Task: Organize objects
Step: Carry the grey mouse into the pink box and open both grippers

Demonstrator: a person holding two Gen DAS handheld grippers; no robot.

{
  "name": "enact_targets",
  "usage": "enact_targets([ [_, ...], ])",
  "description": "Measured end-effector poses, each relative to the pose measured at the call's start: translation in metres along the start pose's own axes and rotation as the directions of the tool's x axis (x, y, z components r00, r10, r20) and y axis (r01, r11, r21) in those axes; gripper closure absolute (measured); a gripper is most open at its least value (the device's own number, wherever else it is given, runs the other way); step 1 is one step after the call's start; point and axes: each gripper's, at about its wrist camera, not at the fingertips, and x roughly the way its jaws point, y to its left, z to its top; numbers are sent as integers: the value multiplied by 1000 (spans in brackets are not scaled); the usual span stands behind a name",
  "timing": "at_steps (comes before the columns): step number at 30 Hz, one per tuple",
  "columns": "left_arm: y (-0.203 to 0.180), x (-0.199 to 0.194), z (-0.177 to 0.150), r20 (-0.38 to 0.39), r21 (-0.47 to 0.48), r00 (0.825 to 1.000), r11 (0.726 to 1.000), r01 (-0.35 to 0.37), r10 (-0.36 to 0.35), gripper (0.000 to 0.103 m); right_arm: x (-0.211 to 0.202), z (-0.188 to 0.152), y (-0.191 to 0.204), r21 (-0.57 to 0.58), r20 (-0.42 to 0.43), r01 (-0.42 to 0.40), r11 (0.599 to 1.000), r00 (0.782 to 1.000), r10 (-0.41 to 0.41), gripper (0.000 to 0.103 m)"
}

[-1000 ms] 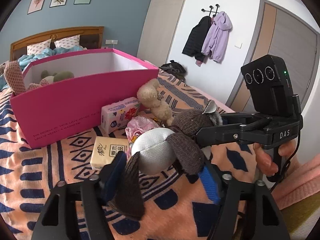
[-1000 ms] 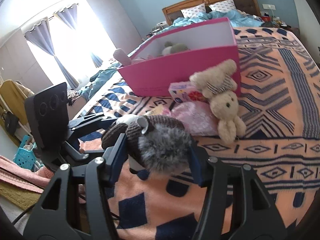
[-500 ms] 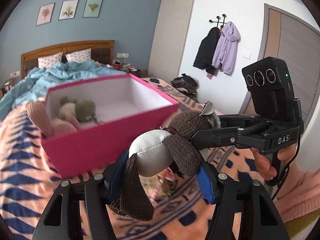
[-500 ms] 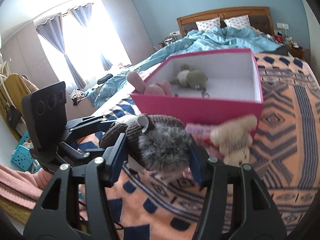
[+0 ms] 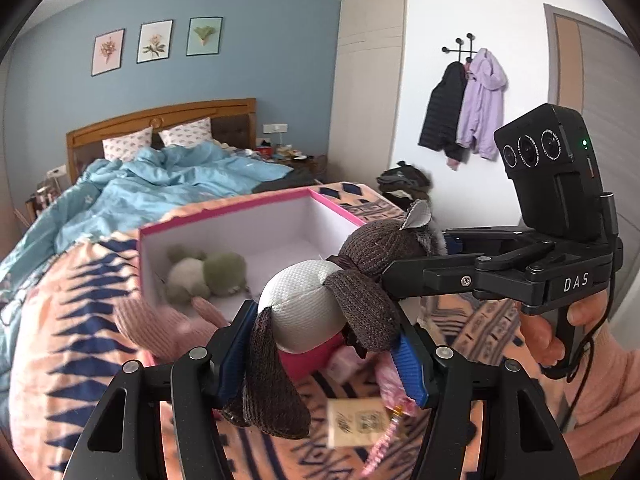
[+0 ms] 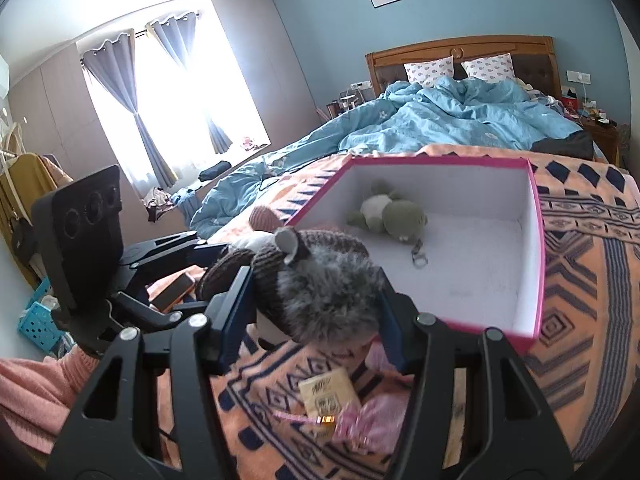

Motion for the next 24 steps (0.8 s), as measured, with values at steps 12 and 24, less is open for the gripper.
enact_targets([
  [12,41,41,40,-53,21,993,994,-104,105,40,49,50,-26,36,-17,43,998,999,-42,44],
  [24,80,91,42,-163,-13,970,982,-188,183,40,109,63,-63,143,-96,73,987,994,-60,44],
])
